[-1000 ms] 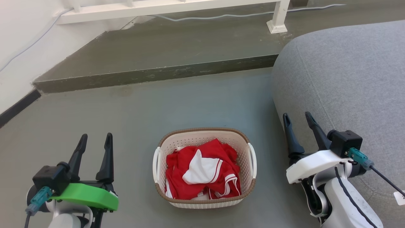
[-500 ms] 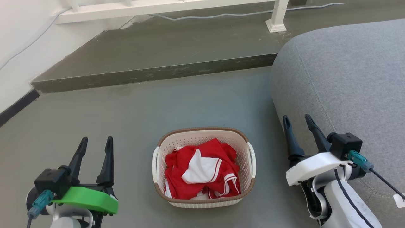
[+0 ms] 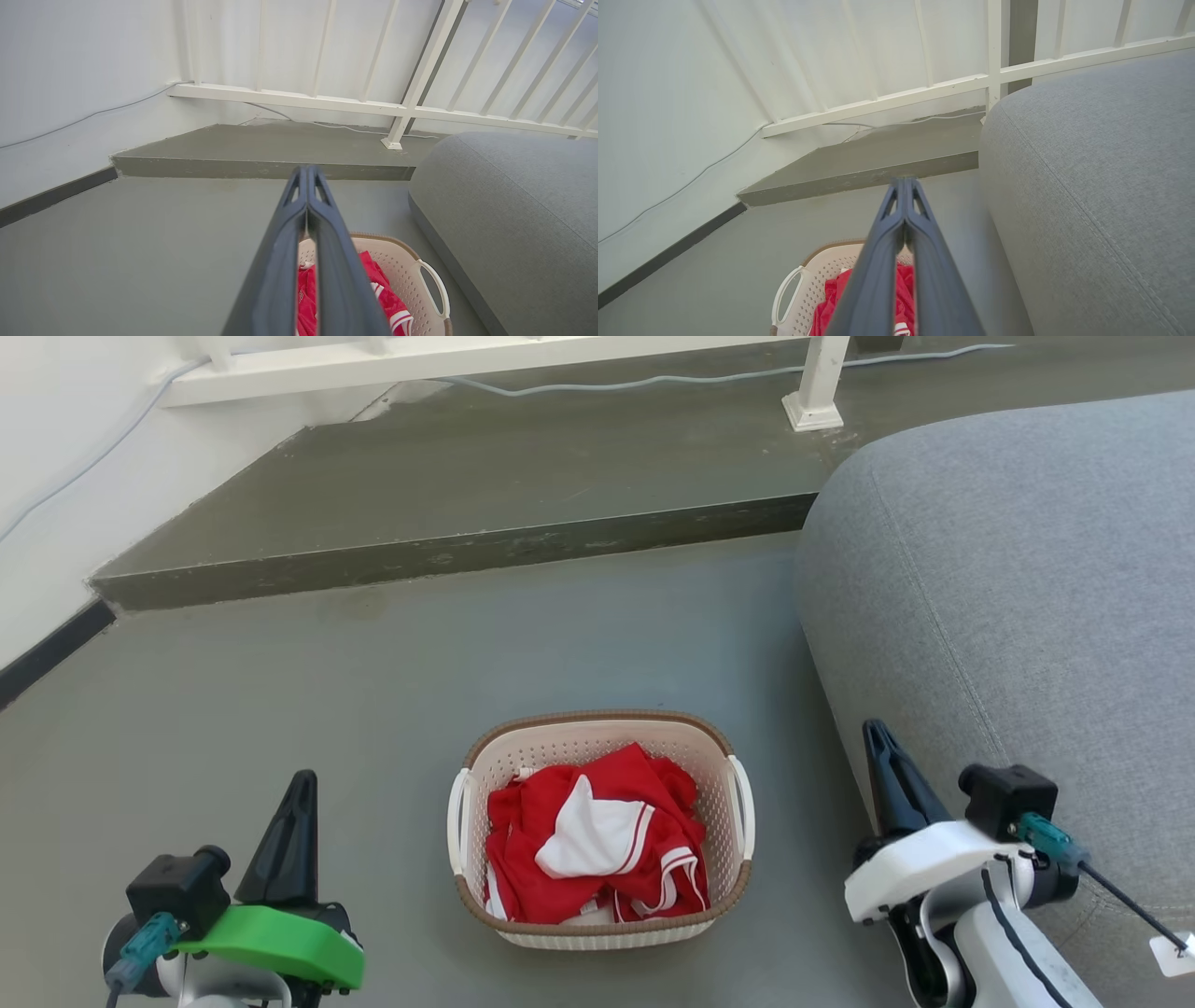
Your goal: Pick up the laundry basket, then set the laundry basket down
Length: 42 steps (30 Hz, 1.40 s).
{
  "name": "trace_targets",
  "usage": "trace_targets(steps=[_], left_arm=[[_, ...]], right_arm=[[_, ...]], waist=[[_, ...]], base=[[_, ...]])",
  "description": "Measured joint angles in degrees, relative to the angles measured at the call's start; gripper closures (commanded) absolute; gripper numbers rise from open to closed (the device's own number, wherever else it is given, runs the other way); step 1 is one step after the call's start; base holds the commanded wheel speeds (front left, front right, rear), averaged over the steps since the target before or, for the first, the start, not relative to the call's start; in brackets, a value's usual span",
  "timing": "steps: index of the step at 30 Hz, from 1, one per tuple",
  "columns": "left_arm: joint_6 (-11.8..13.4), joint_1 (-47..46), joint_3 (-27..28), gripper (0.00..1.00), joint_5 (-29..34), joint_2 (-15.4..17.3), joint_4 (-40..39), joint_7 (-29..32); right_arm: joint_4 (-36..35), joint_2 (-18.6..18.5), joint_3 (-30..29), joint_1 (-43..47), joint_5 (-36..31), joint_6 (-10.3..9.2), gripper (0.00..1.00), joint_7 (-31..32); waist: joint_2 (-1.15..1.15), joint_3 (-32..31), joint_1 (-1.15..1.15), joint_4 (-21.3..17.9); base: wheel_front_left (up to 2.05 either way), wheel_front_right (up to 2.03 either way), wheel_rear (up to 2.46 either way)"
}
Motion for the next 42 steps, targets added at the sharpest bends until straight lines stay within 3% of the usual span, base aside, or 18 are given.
trace_targets(steps=[8, 42], left_arm=[[0.0, 0.2, 0.3, 1.0, -4.3, -0.3, 0.1, 1.0], [0.0, 0.1, 4.4, 1.0, -29.5, -1.3, 1.8, 8.1]], right_arm=[[-0.3, 0.0, -0.8, 0.4, 4.0, 0.57, 1.0, 0.5], [-1.5, 0.1, -8.3, 0.4, 31.5, 3.59, 1.0, 7.7]], waist=[[0.0, -0.3, 0.0, 0.3], [0.0, -1.6, 0.0, 2.0]], base=[[0.0, 0.0, 0.0], [0.0, 0.0, 0.0]])
